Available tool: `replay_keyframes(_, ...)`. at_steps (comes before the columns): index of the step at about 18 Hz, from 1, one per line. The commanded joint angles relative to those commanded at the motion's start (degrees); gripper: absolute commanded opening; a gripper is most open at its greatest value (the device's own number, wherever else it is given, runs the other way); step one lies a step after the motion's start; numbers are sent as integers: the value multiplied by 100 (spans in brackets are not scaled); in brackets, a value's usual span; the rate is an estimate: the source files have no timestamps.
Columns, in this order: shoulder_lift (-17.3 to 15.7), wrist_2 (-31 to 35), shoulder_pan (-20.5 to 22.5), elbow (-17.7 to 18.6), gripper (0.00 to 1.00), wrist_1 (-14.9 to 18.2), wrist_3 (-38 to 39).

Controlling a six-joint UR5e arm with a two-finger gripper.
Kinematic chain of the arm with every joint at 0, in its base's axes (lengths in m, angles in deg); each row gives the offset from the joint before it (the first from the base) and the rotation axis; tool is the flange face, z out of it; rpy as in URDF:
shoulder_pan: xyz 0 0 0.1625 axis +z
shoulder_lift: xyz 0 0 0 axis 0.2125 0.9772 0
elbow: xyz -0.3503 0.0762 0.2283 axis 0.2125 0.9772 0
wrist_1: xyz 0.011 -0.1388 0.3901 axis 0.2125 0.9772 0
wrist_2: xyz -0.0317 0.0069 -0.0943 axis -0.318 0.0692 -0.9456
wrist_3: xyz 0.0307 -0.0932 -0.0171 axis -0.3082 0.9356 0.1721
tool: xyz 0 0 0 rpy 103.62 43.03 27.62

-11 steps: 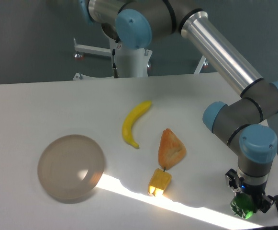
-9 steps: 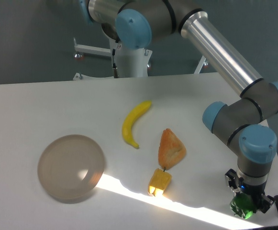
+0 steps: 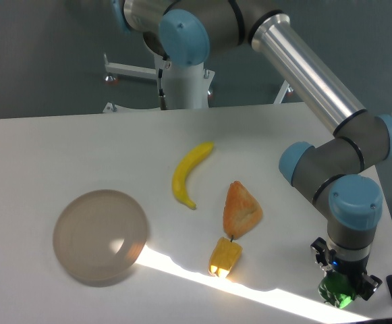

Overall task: Place the green pepper on the plate
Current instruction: 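Lift the held green pepper with the gripper, then carry the green pepper across the table over the beige plate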

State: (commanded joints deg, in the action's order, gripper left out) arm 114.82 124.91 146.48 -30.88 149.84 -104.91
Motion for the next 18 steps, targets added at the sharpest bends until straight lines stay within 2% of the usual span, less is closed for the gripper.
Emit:
replay_keyframes(2,-219,-9,0,325,50,0,35)
replay_keyframes(5,-457,-9,-105,624,50,52,193)
replay_keyframes(9,-879,-9,-246,879,50,588,605)
replay_keyframes(11,-1142,0,-412,1116,50,755,1009)
replay_keyframes(16,-1986,-26,-1009,2047,50,791,2264)
replay_keyframes(18,-2171,-96,-1317,2268,49,774,2976)
